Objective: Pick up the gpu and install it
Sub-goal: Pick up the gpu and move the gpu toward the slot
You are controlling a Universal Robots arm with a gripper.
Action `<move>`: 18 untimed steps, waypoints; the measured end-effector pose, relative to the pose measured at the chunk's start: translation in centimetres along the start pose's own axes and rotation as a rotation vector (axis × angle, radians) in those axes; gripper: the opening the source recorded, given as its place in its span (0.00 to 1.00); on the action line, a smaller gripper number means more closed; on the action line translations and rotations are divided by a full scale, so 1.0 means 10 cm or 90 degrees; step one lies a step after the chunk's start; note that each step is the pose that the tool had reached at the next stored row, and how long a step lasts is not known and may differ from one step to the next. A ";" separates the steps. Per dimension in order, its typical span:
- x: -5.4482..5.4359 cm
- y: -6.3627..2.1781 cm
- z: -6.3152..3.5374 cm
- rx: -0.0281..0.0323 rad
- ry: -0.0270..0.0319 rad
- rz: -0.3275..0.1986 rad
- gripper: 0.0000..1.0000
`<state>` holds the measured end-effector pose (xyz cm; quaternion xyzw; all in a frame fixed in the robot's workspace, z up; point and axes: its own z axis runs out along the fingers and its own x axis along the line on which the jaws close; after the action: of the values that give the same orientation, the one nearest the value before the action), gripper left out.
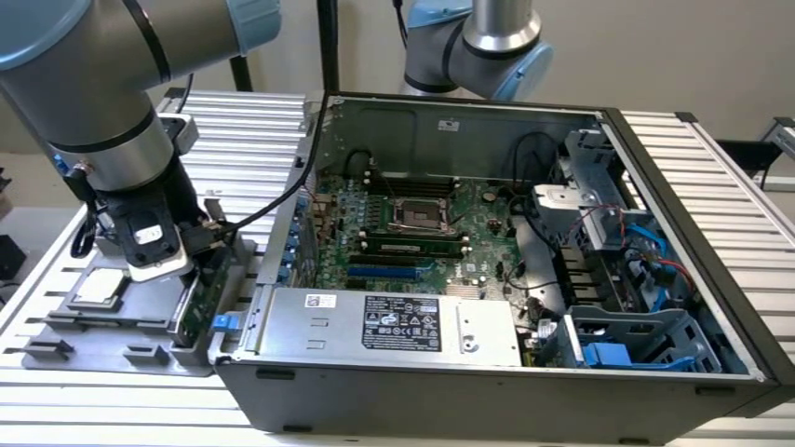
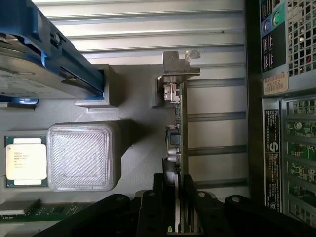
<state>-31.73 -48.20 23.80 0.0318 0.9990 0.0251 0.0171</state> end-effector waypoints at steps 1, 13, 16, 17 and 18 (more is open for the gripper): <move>0.00 0.000 0.000 0.0000 0.0002 0.000 0.27; 0.00 0.000 0.000 0.0001 0.0003 0.000 0.27; 0.00 0.002 -0.020 0.0001 0.0005 0.000 0.27; 0.00 0.002 -0.038 0.0001 0.0007 0.000 0.27; 0.00 0.003 -0.060 0.0002 0.0009 0.000 0.27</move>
<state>-31.72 -48.19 24.41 0.0316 0.9991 0.0250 0.0163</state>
